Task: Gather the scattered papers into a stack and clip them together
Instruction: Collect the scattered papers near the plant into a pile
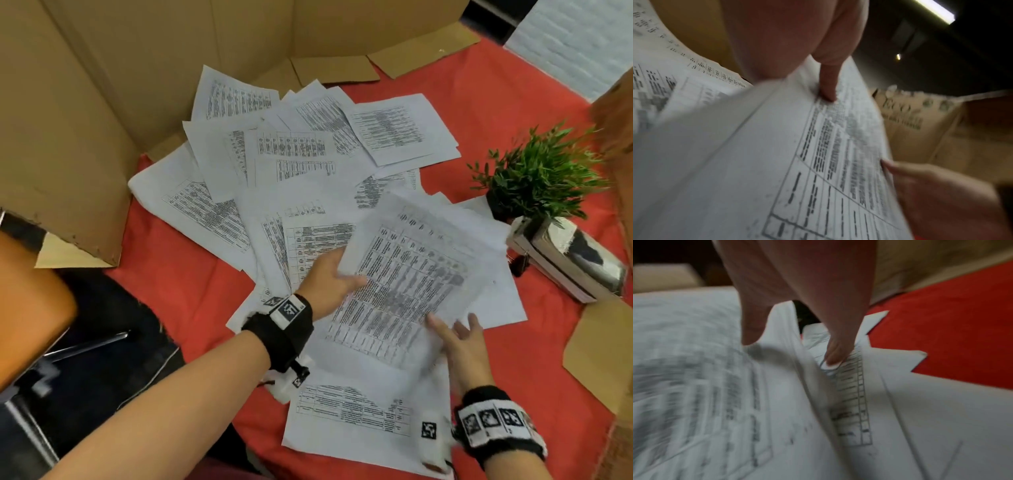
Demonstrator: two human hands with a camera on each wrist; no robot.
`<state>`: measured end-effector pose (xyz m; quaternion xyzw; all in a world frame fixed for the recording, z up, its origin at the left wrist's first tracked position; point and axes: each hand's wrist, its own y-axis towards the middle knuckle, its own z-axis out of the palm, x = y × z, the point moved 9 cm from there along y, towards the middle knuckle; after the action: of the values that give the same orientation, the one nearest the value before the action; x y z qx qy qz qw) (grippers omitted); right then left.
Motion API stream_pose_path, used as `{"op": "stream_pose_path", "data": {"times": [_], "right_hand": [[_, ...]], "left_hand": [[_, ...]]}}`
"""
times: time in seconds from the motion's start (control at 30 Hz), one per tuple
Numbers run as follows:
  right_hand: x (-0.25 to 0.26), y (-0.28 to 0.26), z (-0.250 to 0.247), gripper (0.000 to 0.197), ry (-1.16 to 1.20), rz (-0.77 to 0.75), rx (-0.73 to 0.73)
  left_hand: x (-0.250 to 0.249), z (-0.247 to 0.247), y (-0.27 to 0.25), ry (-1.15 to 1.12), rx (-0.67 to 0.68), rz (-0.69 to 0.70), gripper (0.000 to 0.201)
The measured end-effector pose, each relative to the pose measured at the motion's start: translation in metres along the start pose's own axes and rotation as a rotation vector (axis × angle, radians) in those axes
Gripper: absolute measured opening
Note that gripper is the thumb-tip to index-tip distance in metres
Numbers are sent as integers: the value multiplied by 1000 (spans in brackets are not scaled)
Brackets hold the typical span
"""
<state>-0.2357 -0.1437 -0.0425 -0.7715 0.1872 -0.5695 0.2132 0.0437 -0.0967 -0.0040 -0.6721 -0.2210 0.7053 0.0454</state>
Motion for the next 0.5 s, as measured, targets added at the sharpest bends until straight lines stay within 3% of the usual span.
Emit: {"op": "stream_pose_path", "data": {"times": [0.03, 0.07, 0.13, 0.17, 0.27, 0.3, 0.37, 0.4, 0.47, 0.5], "right_hand": [[-8, 3, -1, 99, 114, 95, 61], [-10, 1, 1, 86, 221, 155, 148], [3, -4, -1, 21, 259, 120, 213], [12, -5, -9, 4, 184, 46, 184], [49, -11, -50, 17, -165, -247, -4], [62, -15, -63, 13, -258, -342, -65], [77, -18, -90, 9, -347, -417, -124], [83, -22, -99, 10, -364, -401, -124], [97, -25, -109, 19, -418, -427, -59], [102, -27, -111, 24, -449, -430, -9]], "left_hand": [[-4, 5, 2, -57, 38, -5, 46], [-6, 9, 3, -67, 67, -13, 45], [-3, 6, 8, 8, 55, -34, 49], [2, -6, 11, 59, -28, -63, 53], [26, -74, 3, 329, -491, -286, 77], [42, -91, -2, 441, -553, -410, 91], [68, -102, -6, 556, -492, -599, 108], [76, -99, -5, 520, -448, -630, 100], [80, -89, 0, 462, -398, -601, 54], [78, -83, 3, 497, -361, -570, 44]]}}
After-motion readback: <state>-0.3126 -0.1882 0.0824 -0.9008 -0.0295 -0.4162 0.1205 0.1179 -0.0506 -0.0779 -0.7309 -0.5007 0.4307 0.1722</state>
